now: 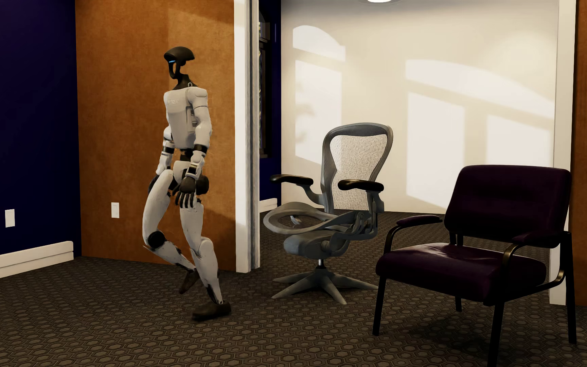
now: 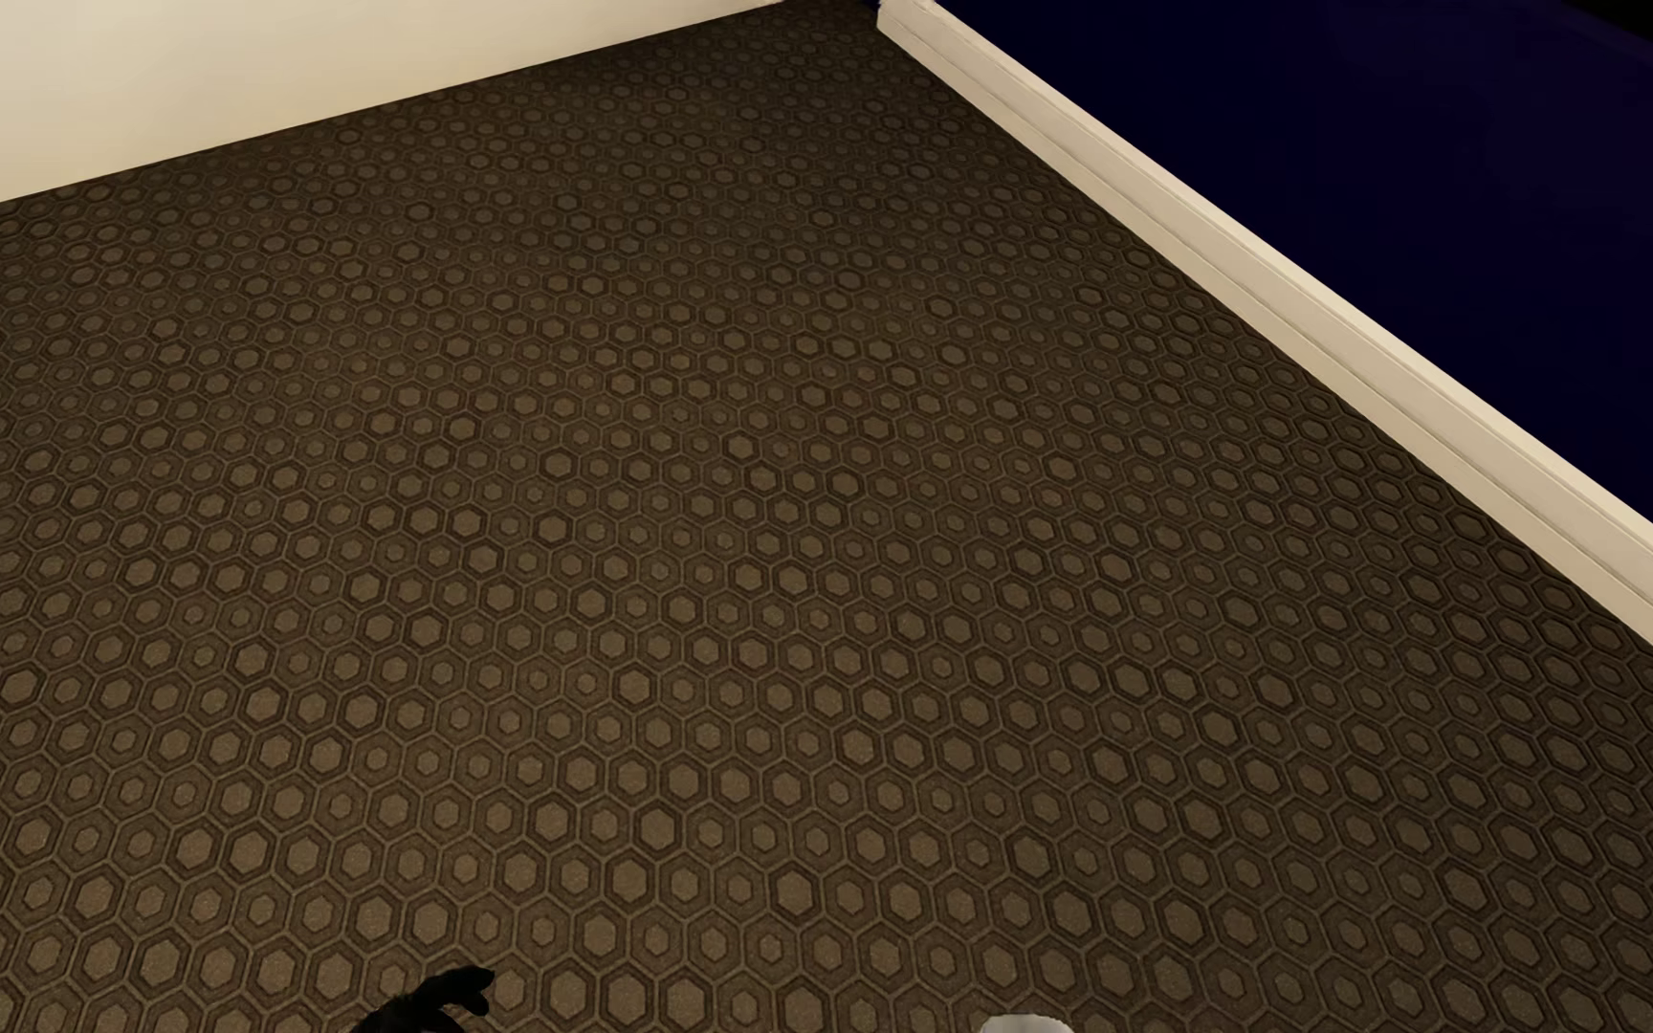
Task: Rest on the dark chair
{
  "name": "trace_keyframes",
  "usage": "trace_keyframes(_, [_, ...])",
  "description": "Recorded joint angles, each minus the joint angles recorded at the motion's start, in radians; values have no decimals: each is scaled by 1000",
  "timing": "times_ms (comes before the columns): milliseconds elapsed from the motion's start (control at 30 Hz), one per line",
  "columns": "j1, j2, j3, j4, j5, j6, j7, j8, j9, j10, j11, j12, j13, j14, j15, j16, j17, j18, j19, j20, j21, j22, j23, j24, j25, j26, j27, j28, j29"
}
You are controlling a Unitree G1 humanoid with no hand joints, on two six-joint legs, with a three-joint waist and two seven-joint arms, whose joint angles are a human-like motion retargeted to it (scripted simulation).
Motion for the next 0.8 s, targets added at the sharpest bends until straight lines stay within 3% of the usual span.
trace_keyframes(33, [64,-77,-24,23,21,18,14,24,-15,-29,-110,-27,50,-30,2,9,-2,-23,26,-28,-22,-8,20,-21,-2,-10,-7,11,4])
trace_keyframes(67, [143,-136,-43,21,24,16,32,41,-9,-87,-276,-64,69,-51,2,32,0,-29,26,-26,-72,-36,2,-16,-10,-21,18,-26,74])
trace_keyframes(100, [226,-141,-54,29,34,19,47,46,-23,-146,-525,-85,121,-60,57,38,-3,-56,16,-41,-76,-48,2,-18,6,-28,-26,0,20])
trace_keyframes(133, [268,-118,-57,43,50,30,62,24,-33,-150,-824,-111,141,-88,95,37,-9,-85,-25,-54,-114,-67,7,-21,5,-40,-22,2,56])
trace_keyframes(167, [288,-104,-61,51,42,27,88,-6,-58,-115,-1062,-120,169,-131,156,43,-8,-106,-56,-62,-137,-83,13,-4,11,-51,-23,6,35])
trace_keyframes(200, [321,-90,-59,56,26,33,101,-23,-82,-99,-1202,-114,207,-153,200,35,-19,-134,-36,-76,-146,-110,6,-9,40,-53,-33,4,26])
trace_keyframes(233, [354,-103,-69,71,20,38,101,-4,-84,-53,-1124,-102,222,-160,168,35,-19,-158,-19,-61,-176,-123,6,9,23,-71,-38,-11,21])
trace_keyframes(267, [375,-117,-82,85,42,42,97,12,-81,14,-1032,-89,222,-153,249,42,-29,-173,-10,-48,-147,-126,19,35,35,-53,-30,-20,45])
trace_keyframes(300, [386,-116,-81,129,65,57,86,5,-102,126,-924,-16,234,-125,308,18,-28,-205,-2,-11,-152,-142,42,-6,28,-43,-8,8,24])
trace_keyframes(333, [341,-89,-79,141,99,52,58,71,-105,306,-857,23,211,-16,283,15,-15,-243,-43,2,-105,-111,80,24,16,-27,2,-19,44])
trace_keyframes(367, [235,-7,-65,169,115,43,26,61,-95,552,-860,69,175,160,245,7,6,-278,-112,2,-103,-94,88,22,-12,-18,7,7,16])
trace_keyframes(400, [84,66,-38,174,113,41,24,-1,-91,789,-872,103,142,371,236,2,3,-273,-133,-4,-122,-89,82,42,-56,18,29,7,19])
trace_keyframes(433, [-59,137,-3,178,115,50,16,-10,-77,998,-898,110,106,262,166,-15,-2,-235,-181,-4,-107,-74,37,77,-65,25,-3,-6,2])
trace_keyframes(467, [-184,194,35,168,103,25,-7,-18,-64,1116,-907,127,52,159,129,-18,-7,-233,-151,2,-57,-74,12,97,-73,24,-8,-14,2])
trace_keyframes(500, [-282,290,65,152,93,3,-14,-30,-46,1156,-945,163,-2,129,80,-25,-12,-266,-163,23,1,-90,-18,119,-78,25,-15,-19,17])
trace_keyframes(533, [-406,358,96,164,83,-4,-41,-40,-45,1152,-991,172,-66,91,55,-42,-16,-283,-184,44,36,-71,-44,132,-79,29,-4,-37,22])
trace_keyframes(567, [-514,429,123,167,69,-2,-62,-66,-43,1083,-1038,184,-132,78,48,-70,-38,-312,-160,69,64,-64,-78,112,-94,20,-31,-33,11])
trace_keyframes(633, [-606,574,152,168,60,-5,-79,-101,-47,699,-1101,224,-242,97,-13,-96,-62,-307,-146,97,111,-53,-156,131,-110,-1,-56,-57,28])
trace_keyframes(667, [-596,631,161,152,31,-1,-62,-92,-56,423,-1102,244,-281,145,-43,-120,-65,-274,-102,112,145,-36,-173,121,-100,-15,-70,-62,9])
trace_keyframes(733, [-528,758,160,110,50,16,9,-129,-64,-35,-1148,265,-347,178,-54,-135,-63,-107,-78,136,172,-20,-217,114,-105,-7,-62,-11,-27])
trace_keyframes(767, [-543,747,167,115,29,17,-27,-111,-101,-16,-1108,290,-347,161,-4,-140,-63,-107,-102,136,219,-16,-234,63,-69,2,-54,4,-32])
trace_keyframes(800, [-540,732,167,86,9,-9,-39,-100,-101,45,-958,275,-351,256,-29,-126,-36,-116,-97,140,200,9,-220,77,-84,1,-43,3,-47])
